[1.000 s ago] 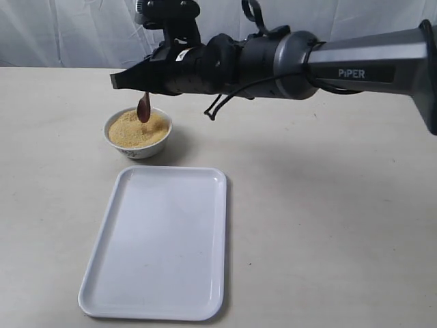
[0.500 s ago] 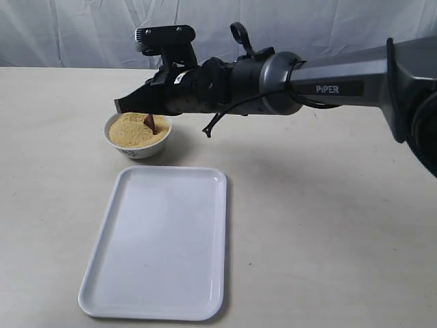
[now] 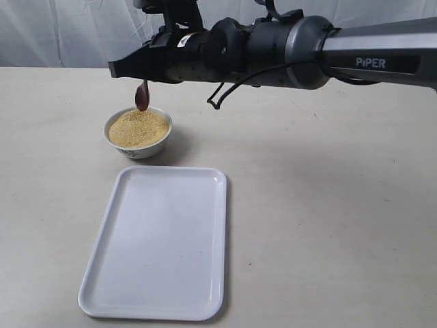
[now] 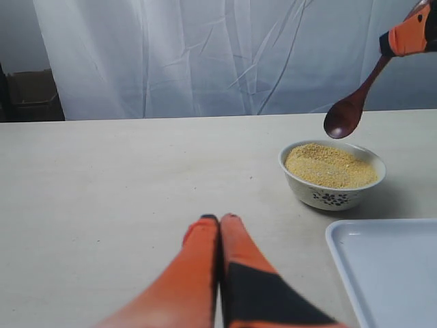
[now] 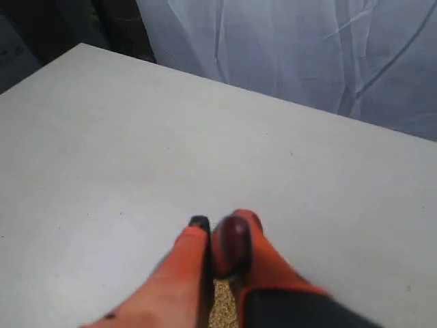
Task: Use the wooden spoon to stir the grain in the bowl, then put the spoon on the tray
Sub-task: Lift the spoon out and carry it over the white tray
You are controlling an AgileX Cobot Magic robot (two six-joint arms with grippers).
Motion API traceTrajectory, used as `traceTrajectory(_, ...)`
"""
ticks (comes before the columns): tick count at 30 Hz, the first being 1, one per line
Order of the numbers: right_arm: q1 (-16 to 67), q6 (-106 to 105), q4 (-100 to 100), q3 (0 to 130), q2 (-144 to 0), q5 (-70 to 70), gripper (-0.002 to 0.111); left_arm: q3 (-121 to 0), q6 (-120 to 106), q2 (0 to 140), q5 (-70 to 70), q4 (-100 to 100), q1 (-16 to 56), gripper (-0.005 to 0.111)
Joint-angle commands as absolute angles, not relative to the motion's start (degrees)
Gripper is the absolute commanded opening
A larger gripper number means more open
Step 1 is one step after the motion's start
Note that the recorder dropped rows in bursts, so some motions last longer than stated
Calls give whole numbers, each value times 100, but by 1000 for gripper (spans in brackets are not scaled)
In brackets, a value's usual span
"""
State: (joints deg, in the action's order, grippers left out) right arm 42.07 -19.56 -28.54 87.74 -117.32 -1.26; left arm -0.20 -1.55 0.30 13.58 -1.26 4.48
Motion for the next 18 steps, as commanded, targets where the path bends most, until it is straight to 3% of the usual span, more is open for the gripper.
traceTrajectory(1,4174,-1995,-2583,8775,-11725,-211,-1,0,-157,0,1325,-117,464,0)
traceTrajectory(7,4174,-1995,-2425,8775,-11393,-671,-1,0,-157,0,1325,-117,464,0)
traceTrajectory(12,3907,-1952,-2451,8775,-10627,-2970,-1,0,-157,0,1325,-117,464,0)
traceTrajectory(18,2914,-2195,-3824,8775,-10280,-5481,-1,0,-157,0,1325,-117,464,0)
